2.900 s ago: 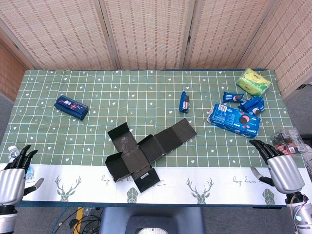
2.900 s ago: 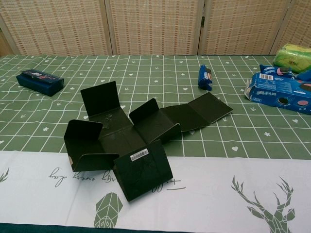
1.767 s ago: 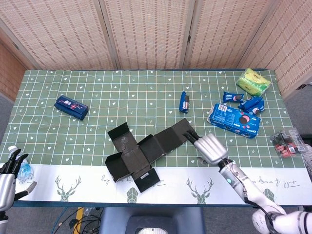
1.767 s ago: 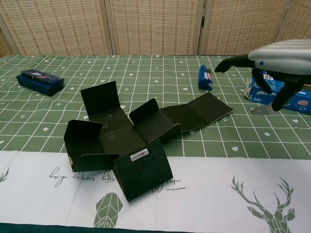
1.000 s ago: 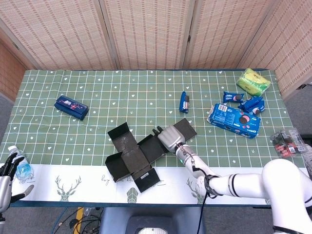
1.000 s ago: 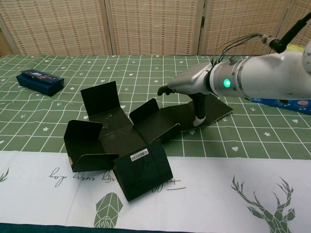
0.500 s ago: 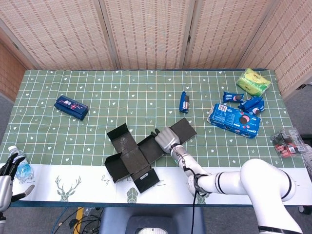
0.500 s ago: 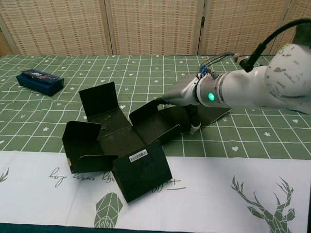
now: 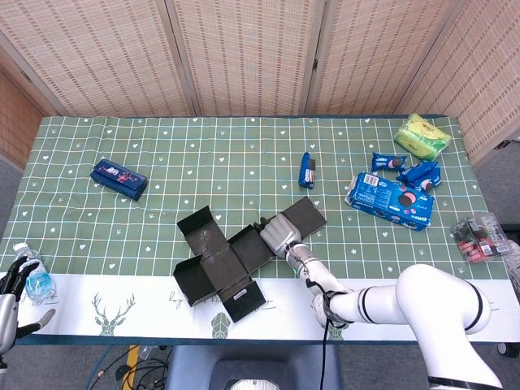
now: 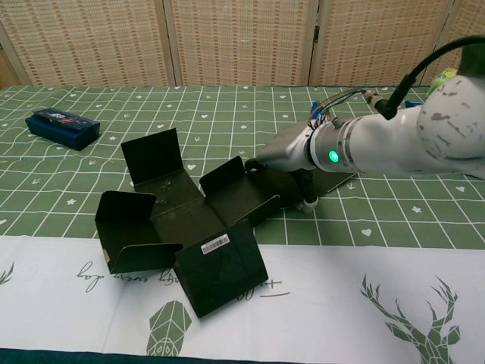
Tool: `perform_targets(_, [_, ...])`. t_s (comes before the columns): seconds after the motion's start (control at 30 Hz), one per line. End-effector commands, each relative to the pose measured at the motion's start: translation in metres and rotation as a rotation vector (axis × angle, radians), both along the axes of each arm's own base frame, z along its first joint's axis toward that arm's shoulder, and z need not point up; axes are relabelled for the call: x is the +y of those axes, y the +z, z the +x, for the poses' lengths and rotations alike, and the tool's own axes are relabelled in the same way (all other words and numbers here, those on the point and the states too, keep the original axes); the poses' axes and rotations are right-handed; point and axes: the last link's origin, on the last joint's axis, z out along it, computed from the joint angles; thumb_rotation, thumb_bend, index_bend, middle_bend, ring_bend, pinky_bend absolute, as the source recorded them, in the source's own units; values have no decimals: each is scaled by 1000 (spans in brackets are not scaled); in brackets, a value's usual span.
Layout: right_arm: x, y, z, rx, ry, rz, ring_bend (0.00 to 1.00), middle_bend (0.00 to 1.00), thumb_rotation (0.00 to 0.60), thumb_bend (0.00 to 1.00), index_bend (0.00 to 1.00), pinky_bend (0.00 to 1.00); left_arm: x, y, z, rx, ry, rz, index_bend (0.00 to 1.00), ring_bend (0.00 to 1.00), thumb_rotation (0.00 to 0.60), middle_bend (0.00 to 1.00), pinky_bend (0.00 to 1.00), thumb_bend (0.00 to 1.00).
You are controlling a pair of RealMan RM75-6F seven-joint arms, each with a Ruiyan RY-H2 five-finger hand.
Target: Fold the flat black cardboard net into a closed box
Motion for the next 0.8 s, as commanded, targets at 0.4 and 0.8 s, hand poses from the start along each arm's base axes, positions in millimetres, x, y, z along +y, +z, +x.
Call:
perform_targets(0.4, [-4, -9, 0, 23, 12, -20, 640, 86, 600, 160, 0, 823, -1, -1, -1, -2, 6, -4, 165, 221, 600, 105, 411, 109])
perform_targets(0.8, [1, 0, 0, -76, 17, -83, 701, 330, 600, 328, 279, 823, 19, -8, 3, 0, -82, -43, 204, 226, 600, 106, 411, 109])
